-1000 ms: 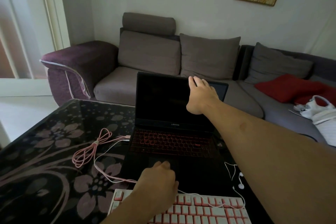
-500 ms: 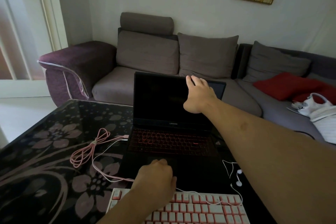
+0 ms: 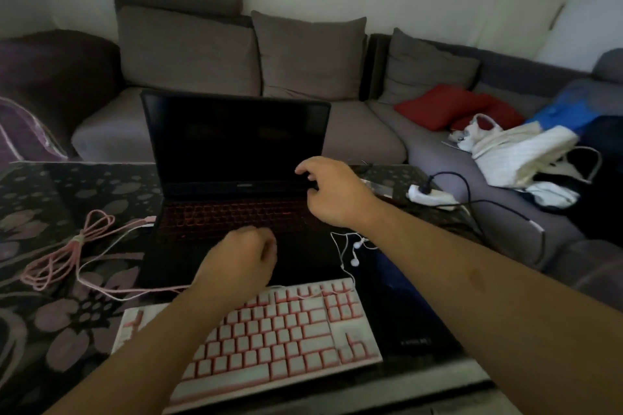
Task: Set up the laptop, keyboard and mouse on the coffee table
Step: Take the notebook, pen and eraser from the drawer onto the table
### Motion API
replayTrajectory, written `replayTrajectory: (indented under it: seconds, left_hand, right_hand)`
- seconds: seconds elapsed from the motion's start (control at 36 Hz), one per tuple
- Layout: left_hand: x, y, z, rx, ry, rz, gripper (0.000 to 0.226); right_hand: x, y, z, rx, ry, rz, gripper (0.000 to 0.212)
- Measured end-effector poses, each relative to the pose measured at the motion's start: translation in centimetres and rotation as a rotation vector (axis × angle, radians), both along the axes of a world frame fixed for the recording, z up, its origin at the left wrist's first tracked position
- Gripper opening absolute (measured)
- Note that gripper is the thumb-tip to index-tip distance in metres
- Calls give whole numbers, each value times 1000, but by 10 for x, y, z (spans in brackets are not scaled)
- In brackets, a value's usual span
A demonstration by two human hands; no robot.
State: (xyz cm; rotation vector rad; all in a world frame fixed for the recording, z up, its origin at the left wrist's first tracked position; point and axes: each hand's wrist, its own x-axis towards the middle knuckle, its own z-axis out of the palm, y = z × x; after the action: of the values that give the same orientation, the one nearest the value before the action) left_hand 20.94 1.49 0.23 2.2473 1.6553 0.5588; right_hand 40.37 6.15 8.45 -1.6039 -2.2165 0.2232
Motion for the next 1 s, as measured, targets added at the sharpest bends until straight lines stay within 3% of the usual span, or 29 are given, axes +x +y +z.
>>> replayTrajectory:
  seconds: [0.11, 0.31, 0.47, 0.67, 0.75, 0.86, 0.94, 1.0]
  left_hand:
    - [36, -23, 6, 28, -109, -63, 28]
    - [93, -100, 16, 51, -238, -157, 15]
    - [138, -167, -14, -18, -228, -271, 12]
    - [177, -183, -82, -156, -151, -335, 17]
    - [196, -176, -122, -233, -82, -366, 21]
    - [211, -173, -175, -370, -35, -374, 24]
    - [219, -168, -211, -408, -10, -372, 31]
    - [223, -165, -229, -419, 2, -382, 41]
  right_hand:
    - [35, -41, -19, -11, 12, -33, 40]
    - [88, -156, -37, -39, 71, -118, 22]
    - [159, -240, -60, -190, 30, -185, 18]
    - [209, -259, -143, -319, 98, -249, 17]
    - [219, -256, -194, -414, 92, -255, 21]
    - [223, -252, -260, -605, -87, -244, 24]
    - [230, -248, -302, -824, -208, -225, 62]
    - [233, -250, -323, -857, -281, -177, 84]
